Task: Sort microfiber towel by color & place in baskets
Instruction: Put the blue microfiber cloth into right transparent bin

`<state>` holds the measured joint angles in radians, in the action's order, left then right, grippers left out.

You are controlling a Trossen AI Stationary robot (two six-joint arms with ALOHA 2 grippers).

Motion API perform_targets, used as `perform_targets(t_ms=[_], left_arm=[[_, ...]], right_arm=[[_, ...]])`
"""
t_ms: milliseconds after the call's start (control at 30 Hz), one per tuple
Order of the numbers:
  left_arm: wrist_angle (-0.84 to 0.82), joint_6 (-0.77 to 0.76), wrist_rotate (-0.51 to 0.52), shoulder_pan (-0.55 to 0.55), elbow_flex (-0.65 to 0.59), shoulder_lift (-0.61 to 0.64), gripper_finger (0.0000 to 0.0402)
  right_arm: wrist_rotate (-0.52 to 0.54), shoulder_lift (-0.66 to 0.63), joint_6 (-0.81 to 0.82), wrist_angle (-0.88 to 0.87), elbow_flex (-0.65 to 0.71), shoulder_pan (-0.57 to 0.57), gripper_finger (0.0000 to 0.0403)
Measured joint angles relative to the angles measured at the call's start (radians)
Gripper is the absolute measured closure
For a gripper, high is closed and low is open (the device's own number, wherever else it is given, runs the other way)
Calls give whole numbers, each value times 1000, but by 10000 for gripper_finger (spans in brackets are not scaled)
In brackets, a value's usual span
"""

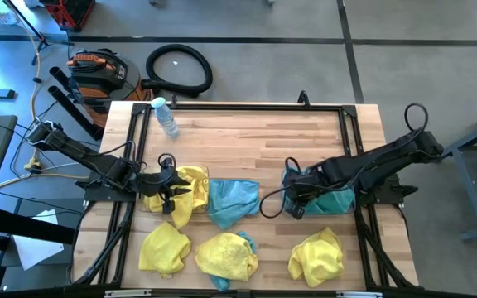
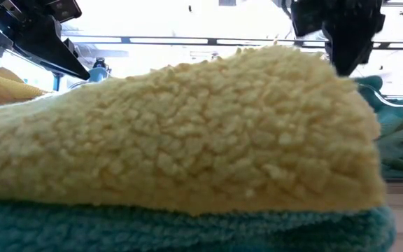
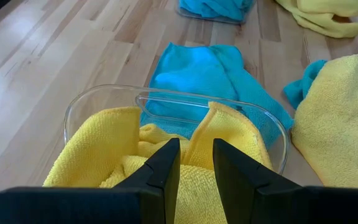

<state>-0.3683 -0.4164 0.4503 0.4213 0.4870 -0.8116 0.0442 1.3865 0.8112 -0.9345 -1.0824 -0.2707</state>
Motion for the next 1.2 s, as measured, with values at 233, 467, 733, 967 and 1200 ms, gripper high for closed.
perform_targets(t_ms=[233,467,733,967,1200], left_arm=[[0,0,-3,0,0,0,316],[-1,0,-3,0,0,0,316],[-1,0,-3,0,0,0,316],[-1,-1,-3,0,0,0,316],[-1,-1,-3,0,1,0,316]], right_arm=[[30,0,2,-136,-83,0,306],[-12,0,52,-294,-95,0,270],[131,0,29,-333,-94,0,270],[178,-1,-67,-122,10,14,270],[91,-1,-51,157,274,18,270]])
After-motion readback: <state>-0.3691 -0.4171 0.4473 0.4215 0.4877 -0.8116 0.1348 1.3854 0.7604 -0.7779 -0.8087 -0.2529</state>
